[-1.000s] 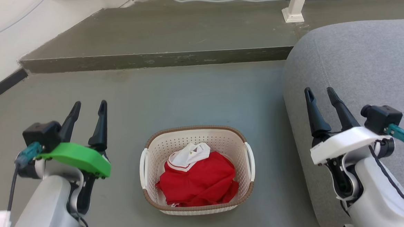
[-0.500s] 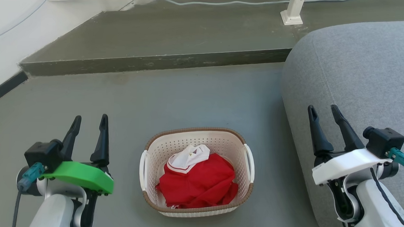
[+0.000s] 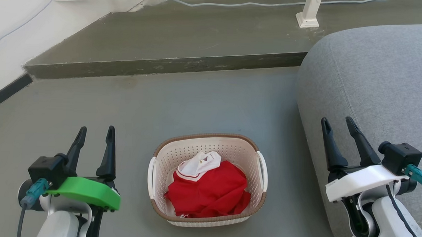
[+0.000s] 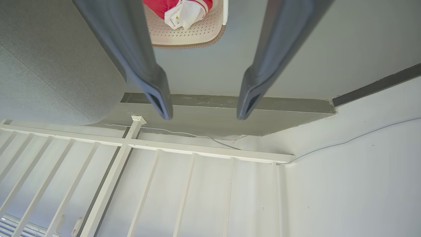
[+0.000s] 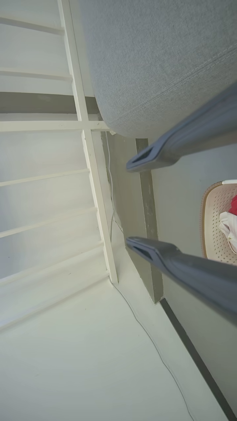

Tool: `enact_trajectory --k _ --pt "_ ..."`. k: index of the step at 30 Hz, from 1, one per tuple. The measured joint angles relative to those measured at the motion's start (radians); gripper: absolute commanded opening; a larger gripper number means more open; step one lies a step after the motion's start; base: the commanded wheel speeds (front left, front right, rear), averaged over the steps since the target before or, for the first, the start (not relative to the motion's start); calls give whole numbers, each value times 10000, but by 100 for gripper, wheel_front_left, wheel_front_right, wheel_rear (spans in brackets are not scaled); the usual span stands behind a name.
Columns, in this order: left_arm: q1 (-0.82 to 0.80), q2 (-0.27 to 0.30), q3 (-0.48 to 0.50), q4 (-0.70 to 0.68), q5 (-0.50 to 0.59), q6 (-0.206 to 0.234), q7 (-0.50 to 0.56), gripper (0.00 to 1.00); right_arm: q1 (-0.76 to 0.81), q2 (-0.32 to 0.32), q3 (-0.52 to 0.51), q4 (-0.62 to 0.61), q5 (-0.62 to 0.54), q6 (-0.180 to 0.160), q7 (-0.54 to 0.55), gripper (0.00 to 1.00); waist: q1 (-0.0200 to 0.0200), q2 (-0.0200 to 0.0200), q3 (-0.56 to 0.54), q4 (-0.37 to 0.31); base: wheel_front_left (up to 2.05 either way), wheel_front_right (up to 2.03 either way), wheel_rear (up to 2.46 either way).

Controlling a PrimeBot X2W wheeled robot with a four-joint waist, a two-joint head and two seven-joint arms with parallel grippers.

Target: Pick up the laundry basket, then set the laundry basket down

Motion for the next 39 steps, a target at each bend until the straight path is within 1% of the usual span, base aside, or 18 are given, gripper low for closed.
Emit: enact_trajectory --k 5,7,10,13,29,30,35,39 --pt "41 -38 52 -153 138 -79 0 100 129 67 -127 -102 -201 10 0 100 0 0 10 21 0 0 0" --pt "63 -52 88 -184 171 -82 0 100 191 105 -188 -109 -240 88 0 100 0 0 16 24 0 0 0" --pt "158 -71 155 -198 194 -94 0 100 192 203 -270 -144 -282 94 0 100 0 0 19 26 0 0 0" --pt "218 -94 236 -205 253 -140 0 100 216 276 -313 -174 -332 182 0 100 0 0 21 27 0 0 0" --pt "400 -278 364 -222 437 -268 0 100 397 456 -623 -203 -732 360 0 100 0 0 31 -5 0 0 0" --pt "400 -280 364 -226 437 -270 0 0 402 487 -639 -203 -765 368 0 0 0 0 30 -6 0 0 0" --pt "518 -384 295 261 431 -259 48 0 701 698 -573 265 -759 355 23 0 0 0 30 -7 0 0 0" --pt "633 -389 316 385 236 -259 123 0 821 727 -593 307 -591 355 48 0 0 0 19 -3 0 0 0"
